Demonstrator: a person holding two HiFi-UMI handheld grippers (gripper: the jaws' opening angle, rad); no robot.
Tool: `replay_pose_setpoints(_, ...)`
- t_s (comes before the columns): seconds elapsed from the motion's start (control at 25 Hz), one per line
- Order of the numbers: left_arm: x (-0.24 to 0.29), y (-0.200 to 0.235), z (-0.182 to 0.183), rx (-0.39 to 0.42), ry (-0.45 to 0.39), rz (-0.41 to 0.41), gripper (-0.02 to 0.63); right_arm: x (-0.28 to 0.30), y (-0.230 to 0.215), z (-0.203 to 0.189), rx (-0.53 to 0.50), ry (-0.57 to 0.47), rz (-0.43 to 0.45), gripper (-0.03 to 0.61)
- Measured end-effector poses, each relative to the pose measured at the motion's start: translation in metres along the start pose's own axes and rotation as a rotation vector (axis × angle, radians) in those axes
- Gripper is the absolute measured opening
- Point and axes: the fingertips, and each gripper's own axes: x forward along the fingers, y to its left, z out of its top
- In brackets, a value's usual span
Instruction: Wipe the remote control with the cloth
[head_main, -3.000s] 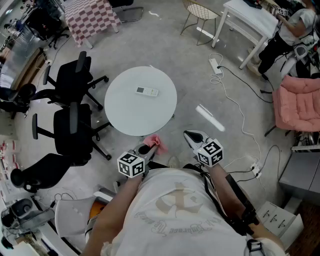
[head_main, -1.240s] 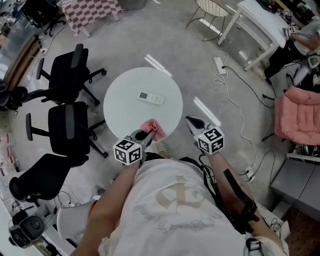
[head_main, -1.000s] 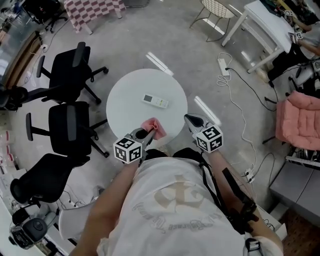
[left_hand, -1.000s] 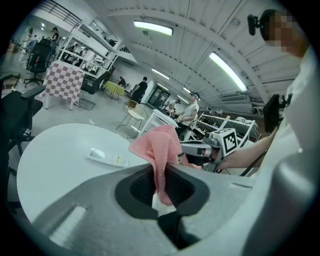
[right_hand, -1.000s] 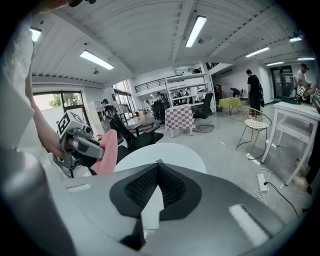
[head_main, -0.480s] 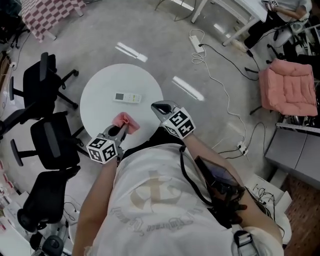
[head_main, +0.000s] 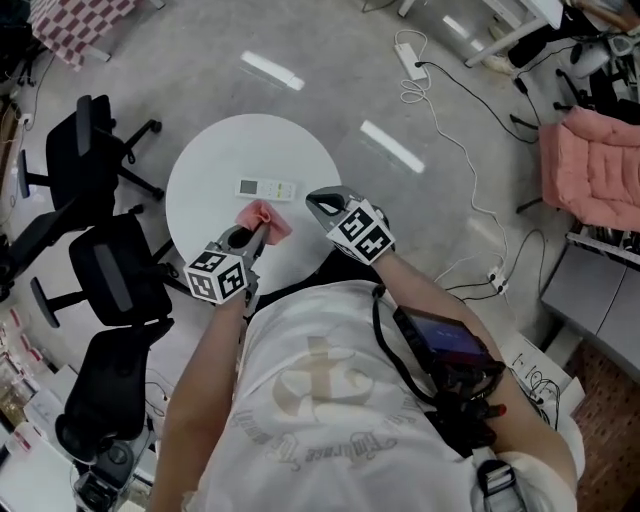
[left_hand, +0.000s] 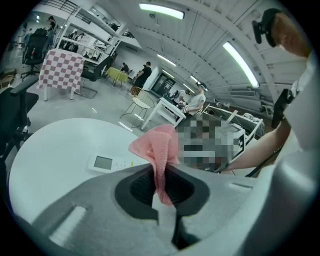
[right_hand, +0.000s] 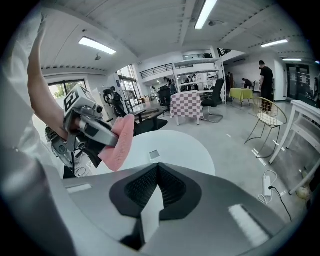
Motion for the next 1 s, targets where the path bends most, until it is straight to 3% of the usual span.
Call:
replay_pose_setpoints(0.4, 0.035, 0.023, -0.001, -0.023, 0.075, 0.021, 0.021, 0.039, -0.011, -0.021, -0.155, 0.136, 0.023, 0.029)
replay_pose_setpoints(0.72, 0.063, 0.059, -0.007, -0.011, 0.215, 0.031, 0.021, 0.086, -0.017, -0.050, -0.216, 0.246, 0.060, 0.169)
replay_pose_setpoints(1.0, 0.077, 0.070, -0.012, -0.057, 0.314, 0.053, 0.021, 0.101, -0.016, -0.055, -0.275, 0.254, 0.094, 0.252)
